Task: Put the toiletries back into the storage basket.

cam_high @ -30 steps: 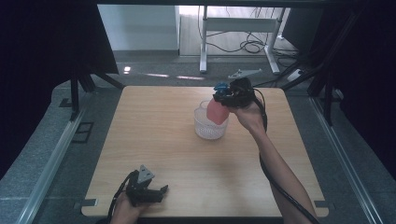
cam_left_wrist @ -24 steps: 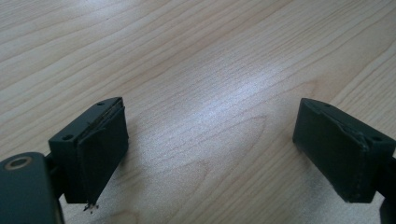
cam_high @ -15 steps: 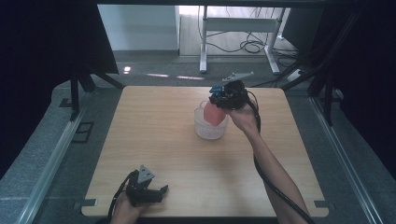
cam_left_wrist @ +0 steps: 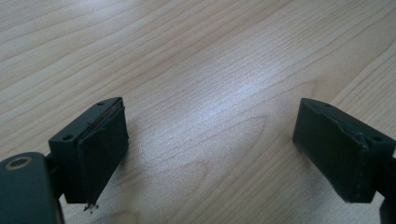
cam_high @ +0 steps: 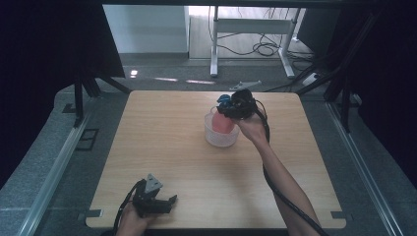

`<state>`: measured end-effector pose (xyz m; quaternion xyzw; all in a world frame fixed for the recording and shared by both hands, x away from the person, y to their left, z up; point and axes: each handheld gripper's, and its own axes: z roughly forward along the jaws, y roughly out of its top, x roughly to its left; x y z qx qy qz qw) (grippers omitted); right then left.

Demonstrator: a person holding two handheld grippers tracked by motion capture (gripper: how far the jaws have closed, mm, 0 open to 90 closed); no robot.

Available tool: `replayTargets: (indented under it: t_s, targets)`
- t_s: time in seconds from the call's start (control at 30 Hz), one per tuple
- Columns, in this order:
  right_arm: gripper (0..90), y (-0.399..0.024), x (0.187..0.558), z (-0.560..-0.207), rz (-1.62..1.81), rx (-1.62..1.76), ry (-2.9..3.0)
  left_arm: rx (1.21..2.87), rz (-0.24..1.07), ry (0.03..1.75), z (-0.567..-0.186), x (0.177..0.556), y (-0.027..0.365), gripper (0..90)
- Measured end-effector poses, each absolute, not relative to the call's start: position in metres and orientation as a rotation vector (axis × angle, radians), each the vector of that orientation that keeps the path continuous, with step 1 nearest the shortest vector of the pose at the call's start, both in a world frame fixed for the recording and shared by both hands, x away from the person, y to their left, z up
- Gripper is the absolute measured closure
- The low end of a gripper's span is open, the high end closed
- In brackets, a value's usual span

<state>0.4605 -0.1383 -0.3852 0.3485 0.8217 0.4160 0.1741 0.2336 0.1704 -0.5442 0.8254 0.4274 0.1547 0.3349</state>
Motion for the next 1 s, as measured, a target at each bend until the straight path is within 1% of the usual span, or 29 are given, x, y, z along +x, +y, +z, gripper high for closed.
replayTargets:
  t_s: [1.0]
  targets:
    - [52.8, -0.131, 0.466, -0.423, 1.140, 1.007, 2.374, 2.156, 0.404, 1.115, -0.544, 0.234, 0.170, 10.1]
